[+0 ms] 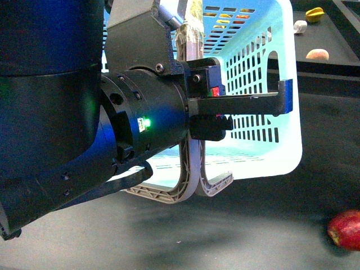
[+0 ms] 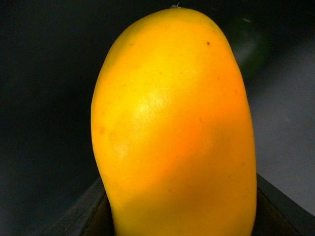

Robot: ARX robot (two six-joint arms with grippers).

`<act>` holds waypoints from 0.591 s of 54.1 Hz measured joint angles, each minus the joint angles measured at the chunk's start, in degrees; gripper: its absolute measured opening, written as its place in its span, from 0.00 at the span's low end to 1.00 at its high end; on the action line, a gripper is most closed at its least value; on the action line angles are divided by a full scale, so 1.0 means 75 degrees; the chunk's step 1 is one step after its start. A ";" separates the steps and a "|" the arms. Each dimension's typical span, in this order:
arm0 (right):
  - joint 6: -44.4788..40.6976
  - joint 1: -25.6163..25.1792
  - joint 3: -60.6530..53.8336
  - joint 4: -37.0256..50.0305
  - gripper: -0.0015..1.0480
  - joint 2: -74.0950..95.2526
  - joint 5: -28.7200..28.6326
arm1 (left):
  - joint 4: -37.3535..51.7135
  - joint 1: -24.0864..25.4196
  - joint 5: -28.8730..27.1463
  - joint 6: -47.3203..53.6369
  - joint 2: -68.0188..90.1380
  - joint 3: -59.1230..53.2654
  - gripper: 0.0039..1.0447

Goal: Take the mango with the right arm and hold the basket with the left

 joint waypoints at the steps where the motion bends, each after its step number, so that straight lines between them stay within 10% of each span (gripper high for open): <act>1: 0.0029 0.0070 -0.0041 -0.0061 0.56 -0.0163 -0.0044 | 0.0000 0.0000 0.0000 0.0000 0.0000 0.0000 0.04; 32: 0.0772 0.3896 -0.0280 -0.1877 0.56 -0.4922 -0.0143 | 0.0000 0.0000 -0.0003 0.0000 0.0000 0.0000 0.04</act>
